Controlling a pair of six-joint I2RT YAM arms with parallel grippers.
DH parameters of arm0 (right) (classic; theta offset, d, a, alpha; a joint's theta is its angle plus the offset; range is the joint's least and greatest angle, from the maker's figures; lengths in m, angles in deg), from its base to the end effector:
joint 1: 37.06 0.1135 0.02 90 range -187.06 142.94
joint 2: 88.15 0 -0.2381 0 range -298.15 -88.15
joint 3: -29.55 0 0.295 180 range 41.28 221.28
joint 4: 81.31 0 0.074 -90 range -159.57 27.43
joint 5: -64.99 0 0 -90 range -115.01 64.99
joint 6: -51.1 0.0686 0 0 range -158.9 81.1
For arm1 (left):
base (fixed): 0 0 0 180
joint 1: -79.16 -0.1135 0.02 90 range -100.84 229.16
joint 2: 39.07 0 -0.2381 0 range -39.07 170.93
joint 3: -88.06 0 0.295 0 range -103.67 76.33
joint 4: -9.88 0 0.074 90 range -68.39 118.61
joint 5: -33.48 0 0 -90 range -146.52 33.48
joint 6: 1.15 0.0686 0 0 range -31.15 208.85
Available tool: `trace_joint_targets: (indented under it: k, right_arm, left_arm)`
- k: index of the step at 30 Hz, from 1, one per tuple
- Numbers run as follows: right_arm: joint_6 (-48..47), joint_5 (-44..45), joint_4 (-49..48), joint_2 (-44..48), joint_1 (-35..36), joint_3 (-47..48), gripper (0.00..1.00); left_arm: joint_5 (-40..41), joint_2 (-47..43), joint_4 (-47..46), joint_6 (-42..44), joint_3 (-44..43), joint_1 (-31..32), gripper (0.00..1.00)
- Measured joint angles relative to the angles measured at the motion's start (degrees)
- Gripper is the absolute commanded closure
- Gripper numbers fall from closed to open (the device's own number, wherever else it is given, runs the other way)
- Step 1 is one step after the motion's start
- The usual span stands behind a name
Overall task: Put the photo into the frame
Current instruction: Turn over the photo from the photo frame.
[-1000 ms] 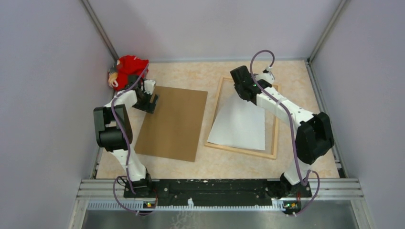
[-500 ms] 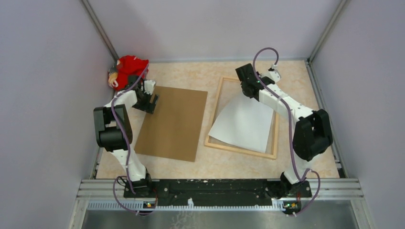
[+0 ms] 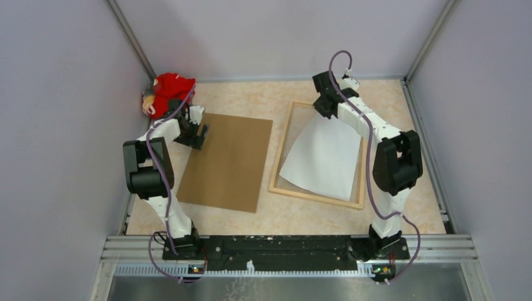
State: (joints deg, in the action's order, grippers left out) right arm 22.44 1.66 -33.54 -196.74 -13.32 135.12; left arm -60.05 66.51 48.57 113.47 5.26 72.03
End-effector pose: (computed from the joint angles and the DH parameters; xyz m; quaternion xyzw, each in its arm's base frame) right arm 0.4481 0.1635 0.2188 0.3687 0.8428 0.0607 0.3875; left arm 0.4212 0.0484 0.1035 0.1548 0.9563 0.0387 0.2451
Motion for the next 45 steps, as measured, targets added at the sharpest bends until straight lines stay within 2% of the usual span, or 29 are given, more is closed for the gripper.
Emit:
trace_joint_targets:
  k: [14, 30, 45]
  right_arm:
    - [-6.93, -10.51, 1.49, -0.76, -0.68, 0.33, 1.0]
    - [-7.43, -9.97, 3.48, 2.58, -0.7, -3.23, 1.0]
    - [-16.35, -8.31, 9.97, 3.58, -1.55, -0.37, 1.0]
  left_arm:
    - [-0.04, 0.0, 0.0, 0.0, 0.04, 0.0, 0.08]
    - [-0.09, 0.0, 0.0, -0.02, 0.37, 0.0, 0.08]
    - [-0.09, 0.0, -0.02, -0.02, 0.52, 0.0, 0.08]
